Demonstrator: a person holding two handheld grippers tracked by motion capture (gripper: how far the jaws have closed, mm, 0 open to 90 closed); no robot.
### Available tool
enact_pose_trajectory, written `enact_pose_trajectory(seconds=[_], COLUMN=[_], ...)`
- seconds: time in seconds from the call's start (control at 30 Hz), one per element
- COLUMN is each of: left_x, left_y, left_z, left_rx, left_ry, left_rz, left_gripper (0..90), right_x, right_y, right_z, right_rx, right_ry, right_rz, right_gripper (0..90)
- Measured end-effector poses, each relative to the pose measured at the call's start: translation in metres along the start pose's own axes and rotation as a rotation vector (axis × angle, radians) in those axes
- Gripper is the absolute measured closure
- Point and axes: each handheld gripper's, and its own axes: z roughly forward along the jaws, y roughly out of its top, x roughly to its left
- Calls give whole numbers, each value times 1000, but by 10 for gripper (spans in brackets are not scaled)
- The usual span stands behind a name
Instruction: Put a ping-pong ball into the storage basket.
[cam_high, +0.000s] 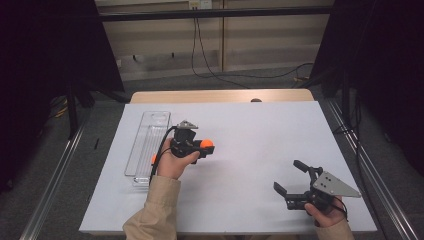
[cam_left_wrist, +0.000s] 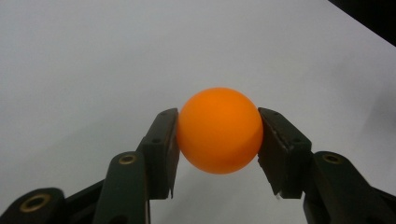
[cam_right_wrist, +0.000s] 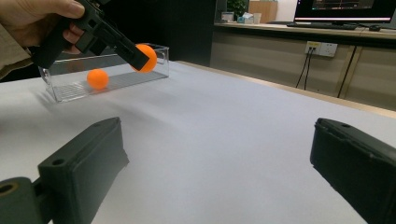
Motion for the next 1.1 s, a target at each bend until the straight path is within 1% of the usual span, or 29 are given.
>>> enact_pose_trajectory(seconds=[0.33,0.5,0.6,0.63,1.1], left_x=[3,5,5,6,10], left_y=[0,0,0,0,-1], left_z=[-4,-6,-6,-7,-13], left_rx=[-4,0,-2,1,-12], left_ry=[7,6,9,10,18], left_rz=[-6,-1,-8,-2,-15], left_gripper=[508,508,508,508,508], right_x=[0,0,0,0,0], right_y=[0,0,0,0,0], right_z=[0,0,0,0,0], right_rx=[0,2,0,0,2], right_ry=[0,0,1,1,0], right_rz=[0,0,0,0,0], right_gripper=[26,26,26,26,26])
